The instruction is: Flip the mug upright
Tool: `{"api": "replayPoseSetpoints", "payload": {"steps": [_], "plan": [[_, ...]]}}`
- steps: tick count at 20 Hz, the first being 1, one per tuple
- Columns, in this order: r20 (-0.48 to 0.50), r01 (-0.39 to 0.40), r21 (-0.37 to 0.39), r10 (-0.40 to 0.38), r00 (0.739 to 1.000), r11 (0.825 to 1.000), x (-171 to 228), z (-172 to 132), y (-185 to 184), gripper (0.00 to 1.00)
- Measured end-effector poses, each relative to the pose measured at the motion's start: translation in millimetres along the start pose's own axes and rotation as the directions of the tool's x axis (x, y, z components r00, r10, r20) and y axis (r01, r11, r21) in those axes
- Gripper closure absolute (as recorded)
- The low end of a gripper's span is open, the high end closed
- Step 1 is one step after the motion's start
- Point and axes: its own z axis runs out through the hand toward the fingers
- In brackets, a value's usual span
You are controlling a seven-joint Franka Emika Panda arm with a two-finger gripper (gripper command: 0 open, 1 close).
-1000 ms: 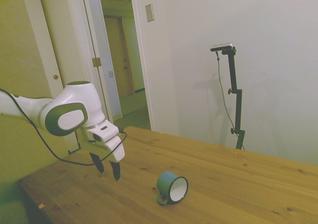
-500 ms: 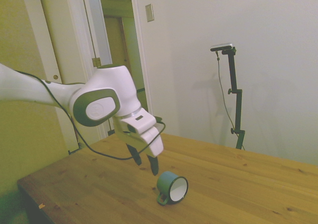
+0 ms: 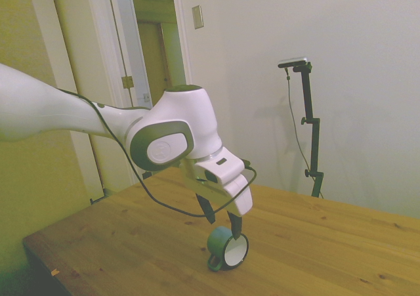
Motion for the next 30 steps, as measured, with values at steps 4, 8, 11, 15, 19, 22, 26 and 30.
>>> {"api": "replayPoseSetpoints", "payload": {"steps": [4,8,11,15,19,22,26,30], "plan": [[0.064,-0.007,0.052,0.004,0.998,0.999,21.7,27.0,-4.6,0.0],[0.145,-0.006,0.136,-0.014,0.989,0.991,32.3,55.5,-14.1,0.0],[0.196,0.004,0.157,-0.035,0.98,0.988,37.1,63.9,-13.3,0.0],[0.202,0.009,0.16,-0.042,0.979,0.987,36.0,67.3,-13.7,0.0],[0.264,0.0,0.208,-0.056,0.963,0.978,31.5,76.7,-8.9,0.0],[0.306,-0.011,0.251,-0.068,0.95,0.968,30.3,83.2,-3.2,0.0],[0.352,-0.034,0.321,-0.086,0.932,0.947,26.6,90.1,2.5,0.0],[0.385,-0.05,0.391,-0.114,0.916,0.919,24.7,93.6,9.5,0.0]]}}
